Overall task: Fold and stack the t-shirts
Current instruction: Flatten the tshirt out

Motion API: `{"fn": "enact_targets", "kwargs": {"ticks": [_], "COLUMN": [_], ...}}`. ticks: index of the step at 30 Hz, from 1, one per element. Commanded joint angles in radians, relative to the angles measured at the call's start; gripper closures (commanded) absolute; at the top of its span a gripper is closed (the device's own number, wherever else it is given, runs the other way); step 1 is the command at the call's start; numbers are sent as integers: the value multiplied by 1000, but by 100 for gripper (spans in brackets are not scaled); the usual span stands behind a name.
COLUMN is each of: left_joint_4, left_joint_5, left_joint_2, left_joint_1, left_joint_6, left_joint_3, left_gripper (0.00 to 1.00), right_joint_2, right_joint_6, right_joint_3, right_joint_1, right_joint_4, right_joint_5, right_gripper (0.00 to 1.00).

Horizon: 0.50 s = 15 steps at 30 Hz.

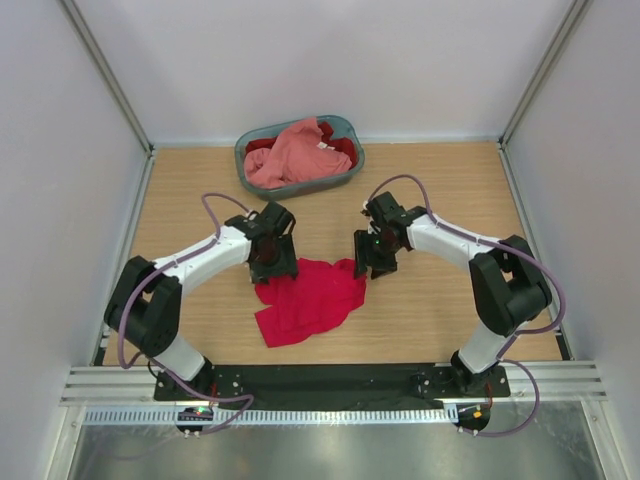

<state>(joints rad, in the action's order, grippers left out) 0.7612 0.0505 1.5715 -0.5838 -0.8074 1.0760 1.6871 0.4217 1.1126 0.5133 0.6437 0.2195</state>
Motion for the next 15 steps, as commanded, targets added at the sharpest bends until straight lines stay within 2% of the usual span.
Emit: {"fn": "enact_targets", "kwargs": {"ticks": [1,4,6,7,9,10,11,12,13,14,15], "left_joint_4": [-80,-117,-137,-141,-137,-135,-129,-125,-114,-106,-97], "left_joint_5": [-44,-104,-107,-109,-116,-117,-106,-98,-92,-81,-78], "left_joint_2": [24,56,84,94,110,113,111,105,88,78,68], "left_joint_1": [4,4,4,4,4,4,4,4,4,4,2], "left_joint_6": [-3,2,16,23,40,45,48,57,60,63,68], "left_joint_3": [-27,-30,-22,-18,-1,13,18,25,36,48,62], "left_gripper": [33,34,41,44,53,56,65,71,76,88,93], "right_joint_2": [-15,-10,-12,-10,-10,-13,-17,-26,-33,-43,-75], "right_joint_6": [23,41,49,51,55,55,55,52,51,52,51], "right_joint_3": [-43,-72,-85,-86,-88,-85,-83,-74,-70,-63,-51], "right_joint_1": [4,4,1,-1,-9,-13,-16,-24,-30,-38,-54], "right_joint_4": [-65,-98,-119,-127,-142,-145,-147,-145,-141,-119,-105], "right_joint_5": [69,95,98,103,112,112,107,92,81,60,41], "right_gripper": [45,47,52,58,63,72,78,89,95,99,99]}}
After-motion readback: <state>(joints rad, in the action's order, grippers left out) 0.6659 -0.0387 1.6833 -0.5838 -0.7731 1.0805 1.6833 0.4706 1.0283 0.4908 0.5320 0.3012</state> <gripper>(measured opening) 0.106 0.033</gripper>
